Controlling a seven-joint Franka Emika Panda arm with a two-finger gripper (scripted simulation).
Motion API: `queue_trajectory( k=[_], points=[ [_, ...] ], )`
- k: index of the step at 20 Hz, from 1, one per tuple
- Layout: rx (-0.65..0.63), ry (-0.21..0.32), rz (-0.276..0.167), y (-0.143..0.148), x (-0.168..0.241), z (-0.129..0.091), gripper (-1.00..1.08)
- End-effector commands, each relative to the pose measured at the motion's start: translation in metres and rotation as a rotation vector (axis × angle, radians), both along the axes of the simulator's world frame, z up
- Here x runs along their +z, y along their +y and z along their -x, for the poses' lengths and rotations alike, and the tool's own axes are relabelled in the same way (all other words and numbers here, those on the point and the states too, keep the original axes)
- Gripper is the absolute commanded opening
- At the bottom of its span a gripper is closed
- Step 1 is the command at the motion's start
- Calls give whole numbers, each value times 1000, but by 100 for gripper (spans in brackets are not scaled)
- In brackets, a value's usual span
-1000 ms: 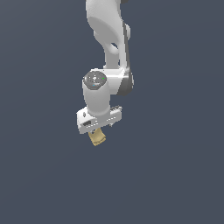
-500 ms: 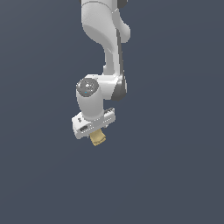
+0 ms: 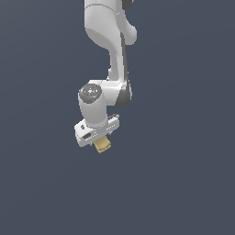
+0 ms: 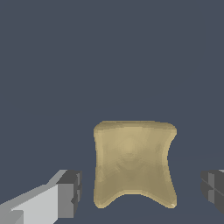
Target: Pick up the object and move it to a goal position.
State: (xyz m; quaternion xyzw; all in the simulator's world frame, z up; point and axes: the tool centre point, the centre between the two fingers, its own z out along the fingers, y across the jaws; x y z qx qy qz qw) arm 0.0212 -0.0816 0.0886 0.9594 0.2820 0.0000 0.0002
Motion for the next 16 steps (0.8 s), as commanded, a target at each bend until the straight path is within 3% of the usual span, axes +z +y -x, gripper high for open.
queue_trajectory(
  k=[1, 14, 15, 16],
  points=[
    [1, 1, 0, 0, -5, 0, 100],
    [4, 0, 0, 0, -49, 0, 100],
    [4, 0, 0, 0, -49, 0, -100],
    [4, 0, 0, 0, -49, 0, -100]
  ],
)
